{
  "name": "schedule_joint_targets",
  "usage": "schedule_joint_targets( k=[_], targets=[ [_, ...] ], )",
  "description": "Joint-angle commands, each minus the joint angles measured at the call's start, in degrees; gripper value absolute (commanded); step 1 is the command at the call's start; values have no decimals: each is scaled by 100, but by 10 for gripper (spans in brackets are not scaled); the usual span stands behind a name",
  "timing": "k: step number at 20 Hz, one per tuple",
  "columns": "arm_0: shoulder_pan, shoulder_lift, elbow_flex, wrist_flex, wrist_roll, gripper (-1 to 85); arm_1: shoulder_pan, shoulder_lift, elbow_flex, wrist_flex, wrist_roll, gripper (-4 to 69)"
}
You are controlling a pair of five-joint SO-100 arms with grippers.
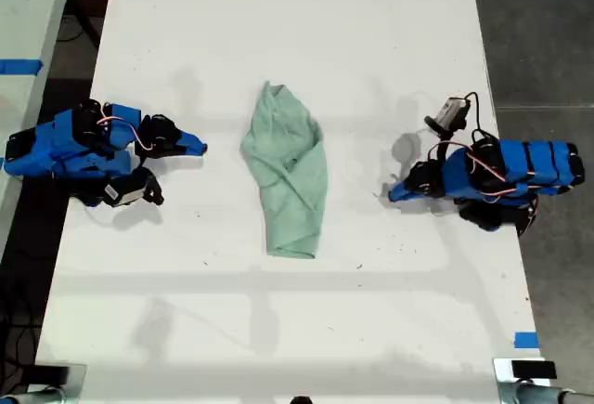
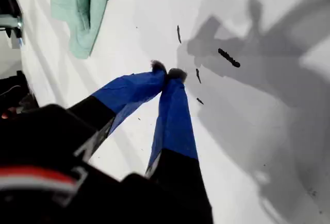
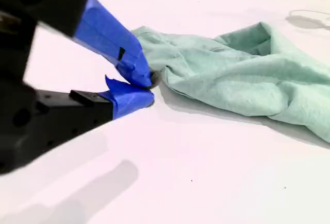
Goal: Fold t shirt
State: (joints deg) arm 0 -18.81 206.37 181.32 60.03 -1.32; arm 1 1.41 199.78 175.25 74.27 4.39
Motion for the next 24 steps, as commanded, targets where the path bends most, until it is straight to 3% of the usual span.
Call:
schedule_joint_targets(
  k=[1, 24],
  targets=[
    [35, 35, 35, -44, -114, -1, -35, 88, 325, 62, 53, 13],
    [62, 35, 149, -185, -114, -1, -18, 97, 325, 79, 123, 13]
  ],
)
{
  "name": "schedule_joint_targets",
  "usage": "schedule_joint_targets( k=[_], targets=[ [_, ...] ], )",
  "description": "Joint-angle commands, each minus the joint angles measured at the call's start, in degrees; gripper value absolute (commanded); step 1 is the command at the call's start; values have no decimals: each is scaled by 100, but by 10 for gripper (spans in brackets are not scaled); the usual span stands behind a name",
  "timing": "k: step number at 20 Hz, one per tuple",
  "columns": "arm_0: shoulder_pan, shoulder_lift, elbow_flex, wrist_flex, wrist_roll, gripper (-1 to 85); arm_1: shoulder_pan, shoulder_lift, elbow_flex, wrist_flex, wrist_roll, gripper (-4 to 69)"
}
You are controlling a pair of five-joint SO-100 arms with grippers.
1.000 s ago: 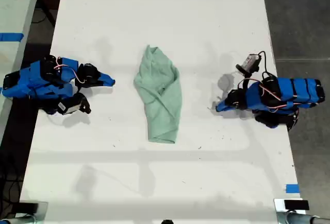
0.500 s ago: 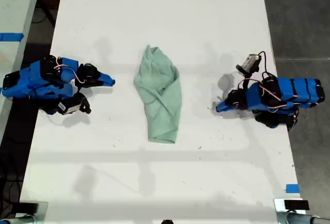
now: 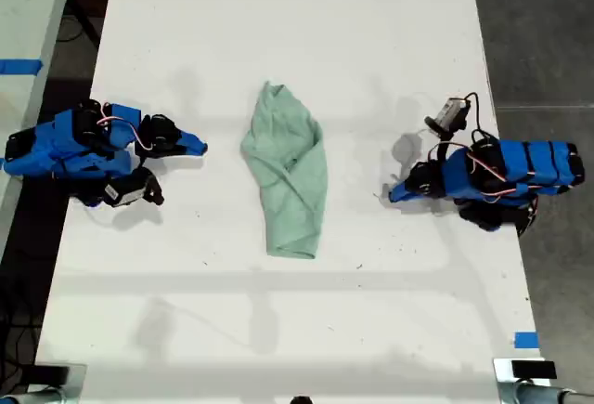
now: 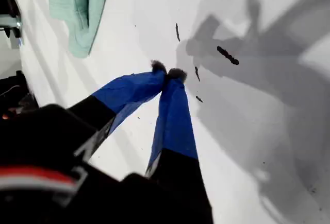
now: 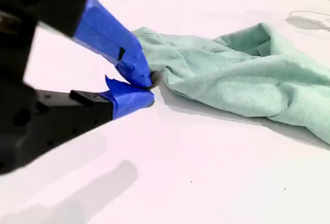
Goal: Fold t shirt
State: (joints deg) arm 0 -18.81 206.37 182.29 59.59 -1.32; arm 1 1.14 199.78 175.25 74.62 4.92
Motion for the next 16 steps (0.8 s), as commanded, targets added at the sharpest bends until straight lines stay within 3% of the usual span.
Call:
schedule_joint_targets(
  k=[1, 16],
  targets=[
    [62, 35, 53, -141, -114, -1, 18, 97, 325, 44, 70, 13],
    [88, 35, 53, -158, -114, -1, -53, 97, 316, 70, 431, 14]
  ],
)
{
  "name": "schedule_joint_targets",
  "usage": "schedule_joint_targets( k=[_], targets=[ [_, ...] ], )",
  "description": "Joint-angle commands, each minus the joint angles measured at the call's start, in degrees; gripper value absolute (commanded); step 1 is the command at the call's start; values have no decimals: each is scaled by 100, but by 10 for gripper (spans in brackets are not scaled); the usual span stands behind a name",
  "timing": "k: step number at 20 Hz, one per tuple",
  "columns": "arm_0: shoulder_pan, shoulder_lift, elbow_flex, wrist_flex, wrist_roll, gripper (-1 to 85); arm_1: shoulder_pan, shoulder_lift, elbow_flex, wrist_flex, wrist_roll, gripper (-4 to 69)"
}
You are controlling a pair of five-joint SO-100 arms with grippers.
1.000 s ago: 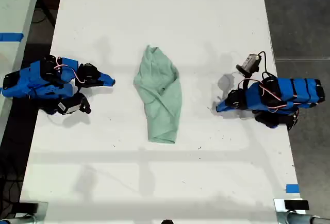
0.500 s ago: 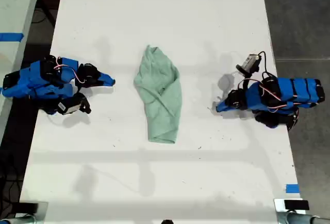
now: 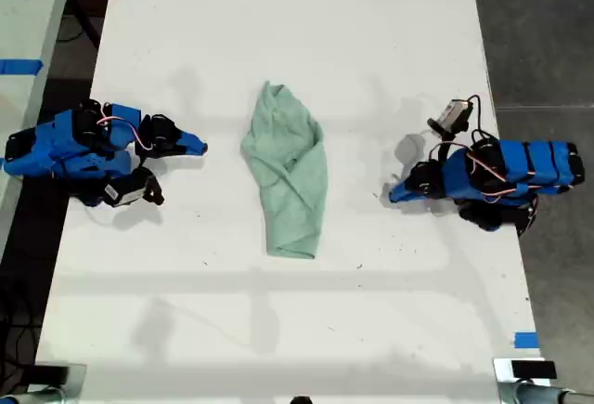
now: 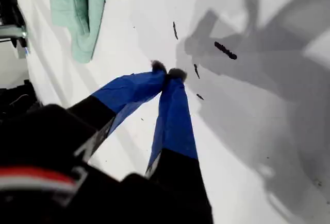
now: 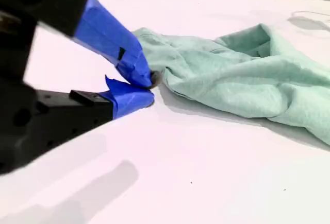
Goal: Fold t shirt
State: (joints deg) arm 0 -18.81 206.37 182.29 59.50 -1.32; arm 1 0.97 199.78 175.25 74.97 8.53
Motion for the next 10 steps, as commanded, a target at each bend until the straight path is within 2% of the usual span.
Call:
schedule_joint_targets(
  k=[1, 10],
  targets=[
    [88, 35, 53, -149, -114, -1, -44, 97, 316, 35, 97, 14],
    [97, 35, 53, -149, -114, -1, -53, 97, 308, 53, 62, 13]
  ],
)
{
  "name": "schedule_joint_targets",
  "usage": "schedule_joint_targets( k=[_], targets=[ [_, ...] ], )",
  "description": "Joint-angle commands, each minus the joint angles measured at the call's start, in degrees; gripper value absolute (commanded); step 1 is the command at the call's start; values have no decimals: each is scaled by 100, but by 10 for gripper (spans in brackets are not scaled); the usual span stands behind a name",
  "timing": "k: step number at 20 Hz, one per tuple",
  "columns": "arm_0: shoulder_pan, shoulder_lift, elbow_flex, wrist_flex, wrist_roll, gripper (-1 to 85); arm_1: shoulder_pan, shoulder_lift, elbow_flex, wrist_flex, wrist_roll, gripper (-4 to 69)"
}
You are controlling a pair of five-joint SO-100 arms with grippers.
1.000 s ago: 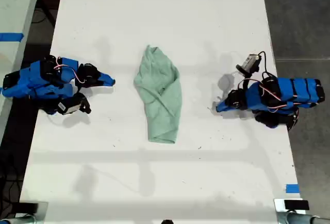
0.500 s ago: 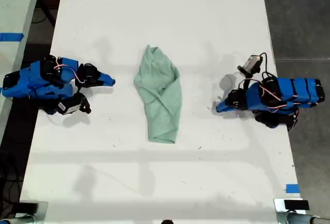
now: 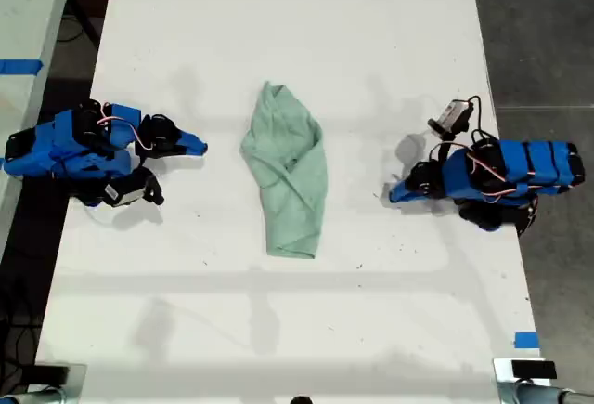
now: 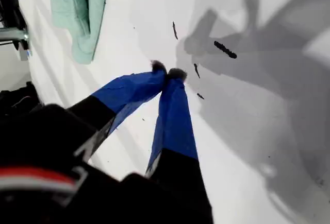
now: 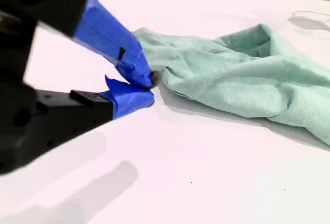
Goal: Fold t shirt
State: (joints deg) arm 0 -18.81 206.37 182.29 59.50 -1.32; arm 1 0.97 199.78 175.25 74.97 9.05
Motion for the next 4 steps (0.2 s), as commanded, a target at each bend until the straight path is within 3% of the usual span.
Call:
schedule_joint_targets(
  k=[1, 4],
  targets=[
    [97, 35, 53, -149, -114, -1, -53, 97, 308, 62, 9, 13],
    [97, 35, 53, -149, -114, -1, -70, 97, 308, 62, 35, 13]
  ],
)
